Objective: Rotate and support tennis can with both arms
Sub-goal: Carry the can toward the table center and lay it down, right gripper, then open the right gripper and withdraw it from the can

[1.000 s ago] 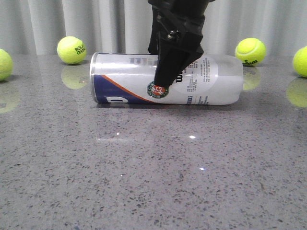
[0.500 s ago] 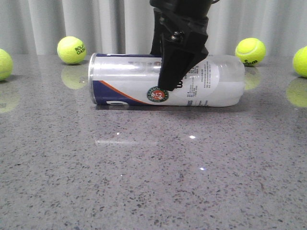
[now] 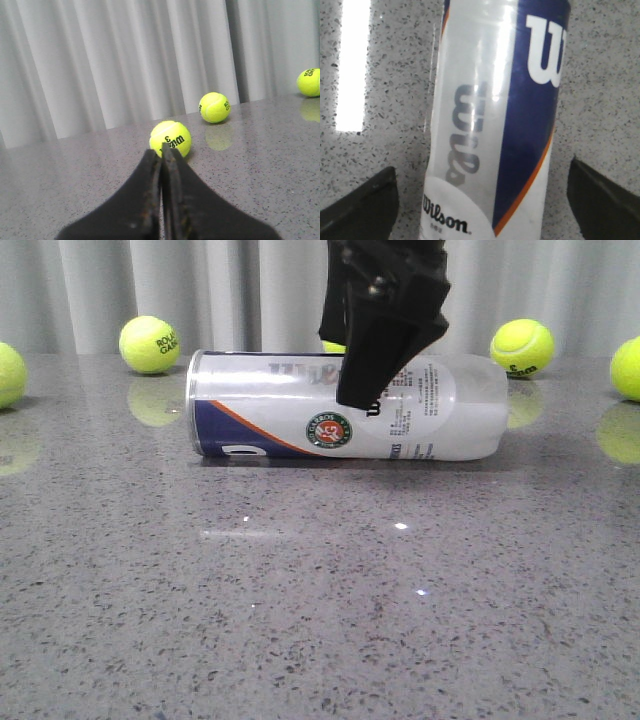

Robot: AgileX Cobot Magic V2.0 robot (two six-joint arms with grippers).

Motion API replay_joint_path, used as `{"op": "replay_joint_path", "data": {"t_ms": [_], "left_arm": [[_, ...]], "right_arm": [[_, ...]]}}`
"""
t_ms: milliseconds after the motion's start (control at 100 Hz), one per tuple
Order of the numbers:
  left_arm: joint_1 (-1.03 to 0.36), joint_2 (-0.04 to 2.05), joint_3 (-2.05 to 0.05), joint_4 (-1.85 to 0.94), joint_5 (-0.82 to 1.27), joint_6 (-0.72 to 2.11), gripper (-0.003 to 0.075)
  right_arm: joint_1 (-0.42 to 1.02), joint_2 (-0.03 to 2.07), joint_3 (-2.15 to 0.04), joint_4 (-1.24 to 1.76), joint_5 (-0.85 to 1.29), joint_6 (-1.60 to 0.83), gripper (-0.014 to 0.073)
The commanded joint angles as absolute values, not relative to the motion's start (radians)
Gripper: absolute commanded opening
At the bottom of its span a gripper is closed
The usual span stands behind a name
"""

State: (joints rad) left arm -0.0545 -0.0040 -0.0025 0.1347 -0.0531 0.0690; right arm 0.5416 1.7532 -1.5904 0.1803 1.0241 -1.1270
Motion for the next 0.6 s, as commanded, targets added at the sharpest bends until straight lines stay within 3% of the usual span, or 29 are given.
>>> {"op": "replay_joint_path", "data": {"t_ms": [0,390,590], "left_arm": [[-0.064,-0.042,0.044,0.133,-0.126,0.057,-0.0021],[-0.064,-0.042,0.044,0.133,-0.126,0.057,-0.0021],[-0.064,-0.042,0.044,0.133,-0.126,0.057,-0.0021]], "right_arm": [[0.541,1.68,-1.624,0.194,1.001,-1.104,0.0647],[0.54,1.518,-1.624,0.139,0.977,-0.739,0.0646],[0.446,1.428,-1.624,0.109,0.973,-0.514,0.0646]]}}
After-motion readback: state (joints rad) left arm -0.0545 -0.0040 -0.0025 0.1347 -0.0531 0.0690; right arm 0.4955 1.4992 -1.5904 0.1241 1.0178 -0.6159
